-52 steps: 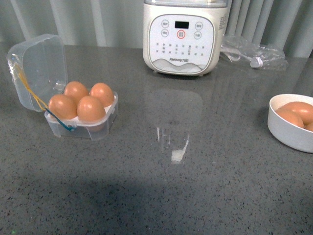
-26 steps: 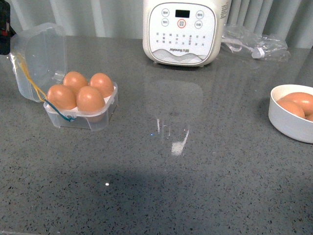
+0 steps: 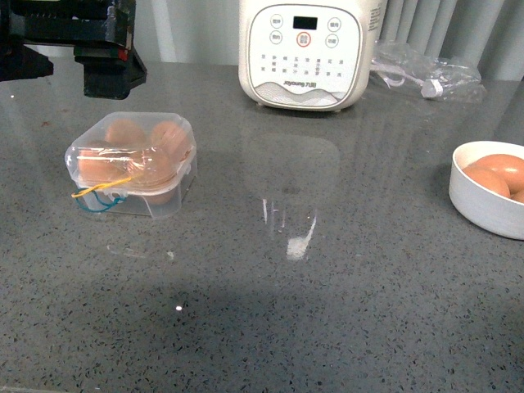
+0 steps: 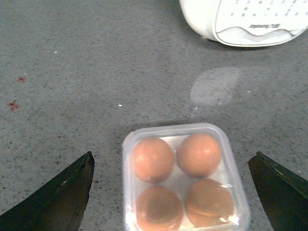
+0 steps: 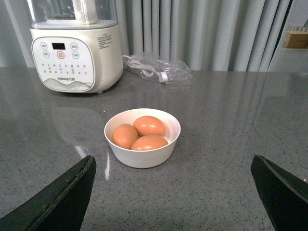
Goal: Put egg into box
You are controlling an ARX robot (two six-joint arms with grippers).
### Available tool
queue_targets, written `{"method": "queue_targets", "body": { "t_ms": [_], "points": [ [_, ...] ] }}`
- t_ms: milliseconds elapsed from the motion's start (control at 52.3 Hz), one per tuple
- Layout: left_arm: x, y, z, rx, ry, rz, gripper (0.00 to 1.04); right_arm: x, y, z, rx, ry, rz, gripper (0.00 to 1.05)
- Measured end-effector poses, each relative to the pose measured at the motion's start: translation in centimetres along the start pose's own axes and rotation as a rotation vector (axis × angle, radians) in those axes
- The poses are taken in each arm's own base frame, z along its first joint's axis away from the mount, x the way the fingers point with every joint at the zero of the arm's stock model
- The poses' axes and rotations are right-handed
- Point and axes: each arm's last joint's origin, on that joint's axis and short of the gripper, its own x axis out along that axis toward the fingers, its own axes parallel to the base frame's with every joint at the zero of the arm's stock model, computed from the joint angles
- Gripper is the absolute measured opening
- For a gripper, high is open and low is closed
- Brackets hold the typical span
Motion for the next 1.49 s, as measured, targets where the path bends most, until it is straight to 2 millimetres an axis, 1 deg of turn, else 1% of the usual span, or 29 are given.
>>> {"method": "queue_targets", "body": {
  "t_ms": [76,134,229,401,497,592,669,726,860,898,994,1146,1318,1376,1414,1452,1490],
  "points": [
    [-0.5,-1.1,-0.2,0.019,0.018,-0.046,0.98,0.0,0.0,0.0,0.0,0.0,0.0,0.97],
    [-0.6,-1.5,-0.5,0.032,0.036,-0.064,0.98,0.0,0.0,0.0,0.0,0.0,0.0,0.97],
    [-0.6,-2.1,-1.4,0.072,0.083,-0.088,0.98,0.0,0.0,0.0,0.0,0.0,0.0,0.97],
    [-0.6,-1.8,-1.7,0.071,0.099,-0.097,0.98,0.0,0.0,0.0,0.0,0.0,0.0,0.97],
    [-1.1,-1.2,-1.3,0.047,0.088,-0.099,0.98,0.0,0.0,0.0,0.0,0.0,0.0,0.97],
    [-2.8,0.0,-0.3,0.027,0.01,-0.055,0.98,0.0,0.0,0.0,0.0,0.0,0.0,0.97],
    [-5.0,1.2,-0.3,0.026,-0.045,-0.032,0.98,0.0,0.0,0.0,0.0,0.0,0.0,0.97],
    [-6.3,2.0,-0.9,0.028,-0.044,-0.022,0.98,0.0,0.0,0.0,0.0,0.0,0.0,0.97],
    [-8.7,3.6,-2.5,0.022,-0.021,-0.002,0.98,0.0,0.0,0.0,0.0,0.0,0.0,0.97],
    [-9.7,4.2,-3.3,0.022,-0.009,0.008,0.98,0.0,0.0,0.0,0.0,0.0,0.0,0.97],
    [-11.3,5.0,-4.7,0.02,0.015,0.013,0.98,0.0,0.0,0.0,0.0,0.0,0.0,0.97],
    [-13.9,5.9,-6.7,0.004,0.038,0.017,0.98,0.0,0.0,0.0,0.0,0.0,0.0,0.97],
    [-15.7,6.3,-8.2,-0.015,0.049,0.027,0.98,0.0,0.0,0.0,0.0,0.0,0.0,0.97],
    [-15.7,6.3,-8.8,-0.009,-0.042,0.084,0.91,0.0,0.0,0.0,0.0,0.0,0.0,0.97],
    [-15.7,6.1,-9.5,-0.013,-0.155,0.156,0.84,0.0,0.0,0.0,0.0,0.0,0.0,0.97],
    [-15.8,5.7,-10.2,-0.019,-0.281,0.185,0.75,0.0,0.0,0.0,0.0,0.0,0.0,0.97],
    [-15.9,5.4,-10.4,-0.023,-0.352,0.193,0.68,0.0,0.0,0.0,0.0,0.0,0.0,0.97]
  ]
}}
